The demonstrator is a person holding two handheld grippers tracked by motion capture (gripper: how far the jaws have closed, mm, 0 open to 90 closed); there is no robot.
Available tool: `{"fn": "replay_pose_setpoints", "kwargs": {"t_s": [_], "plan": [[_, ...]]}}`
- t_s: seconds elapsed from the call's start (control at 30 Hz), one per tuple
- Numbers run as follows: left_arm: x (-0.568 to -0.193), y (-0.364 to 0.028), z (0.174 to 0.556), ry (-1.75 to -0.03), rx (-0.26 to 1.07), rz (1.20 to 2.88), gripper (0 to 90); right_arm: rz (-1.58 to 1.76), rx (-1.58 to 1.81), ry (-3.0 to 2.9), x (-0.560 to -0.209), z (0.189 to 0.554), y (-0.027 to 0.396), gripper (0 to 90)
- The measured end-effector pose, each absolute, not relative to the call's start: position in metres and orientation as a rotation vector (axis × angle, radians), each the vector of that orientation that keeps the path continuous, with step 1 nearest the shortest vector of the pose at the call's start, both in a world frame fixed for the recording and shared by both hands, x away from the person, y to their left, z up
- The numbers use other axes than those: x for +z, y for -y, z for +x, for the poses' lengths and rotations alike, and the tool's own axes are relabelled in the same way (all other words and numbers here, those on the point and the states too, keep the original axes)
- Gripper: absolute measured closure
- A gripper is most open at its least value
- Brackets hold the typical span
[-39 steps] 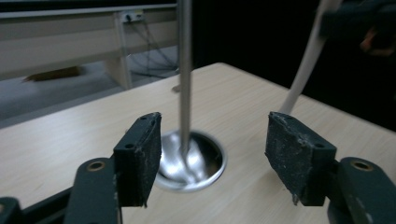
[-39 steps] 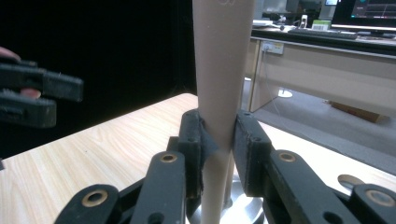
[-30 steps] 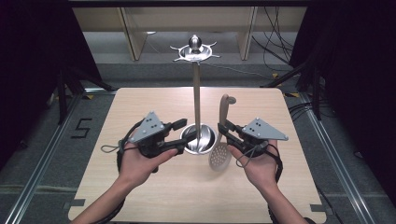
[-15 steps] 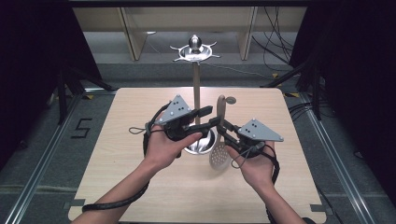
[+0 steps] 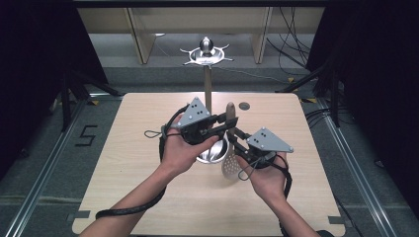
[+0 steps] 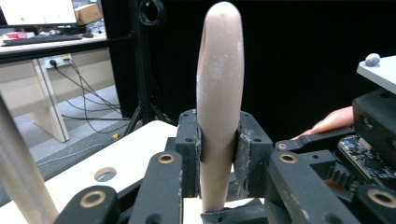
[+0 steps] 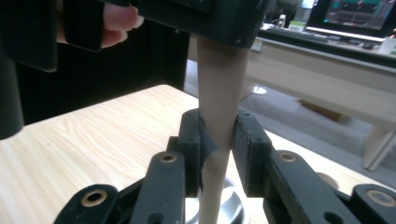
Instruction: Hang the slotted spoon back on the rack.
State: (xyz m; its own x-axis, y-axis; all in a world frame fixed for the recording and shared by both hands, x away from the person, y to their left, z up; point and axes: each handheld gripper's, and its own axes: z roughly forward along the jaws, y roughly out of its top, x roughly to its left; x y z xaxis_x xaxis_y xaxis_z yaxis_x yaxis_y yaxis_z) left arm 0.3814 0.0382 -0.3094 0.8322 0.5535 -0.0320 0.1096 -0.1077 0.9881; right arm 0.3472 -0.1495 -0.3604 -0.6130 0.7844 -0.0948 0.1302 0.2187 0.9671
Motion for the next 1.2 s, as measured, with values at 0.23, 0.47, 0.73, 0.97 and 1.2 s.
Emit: {"fn": "replay_pose_setpoints", "kwargs": {"t_s": [0.23, 0.47, 0.73, 0.97, 1.2], "plan": [[-0.301, -0.044, 0.388, -0.515, 0.413, 1.678, 73.3, 0.732, 1.369, -1.902, -0.358, 0.343, 0.154, 51.8], [-0.292, -0.064, 0.395, -0.518, 0.425, 1.691, 73.2, 0.725, 1.330, -1.982, -0.367, 0.324, 0.174, 46.9], [-0.281, -0.082, 0.398, -0.526, 0.404, 1.695, 73.3, 0.824, 1.316, -2.034, -0.395, 0.318, 0.211, 46.4], [-0.273, -0.090, 0.401, -0.519, 0.400, 1.709, 73.3, 0.930, 1.281, -2.039, -0.414, 0.312, 0.235, 46.5], [-0.267, -0.091, 0.403, -0.524, 0.378, 1.701, 73.3, 0.954, 1.248, -2.047, -0.426, 0.314, 0.249, 46.5]]}}
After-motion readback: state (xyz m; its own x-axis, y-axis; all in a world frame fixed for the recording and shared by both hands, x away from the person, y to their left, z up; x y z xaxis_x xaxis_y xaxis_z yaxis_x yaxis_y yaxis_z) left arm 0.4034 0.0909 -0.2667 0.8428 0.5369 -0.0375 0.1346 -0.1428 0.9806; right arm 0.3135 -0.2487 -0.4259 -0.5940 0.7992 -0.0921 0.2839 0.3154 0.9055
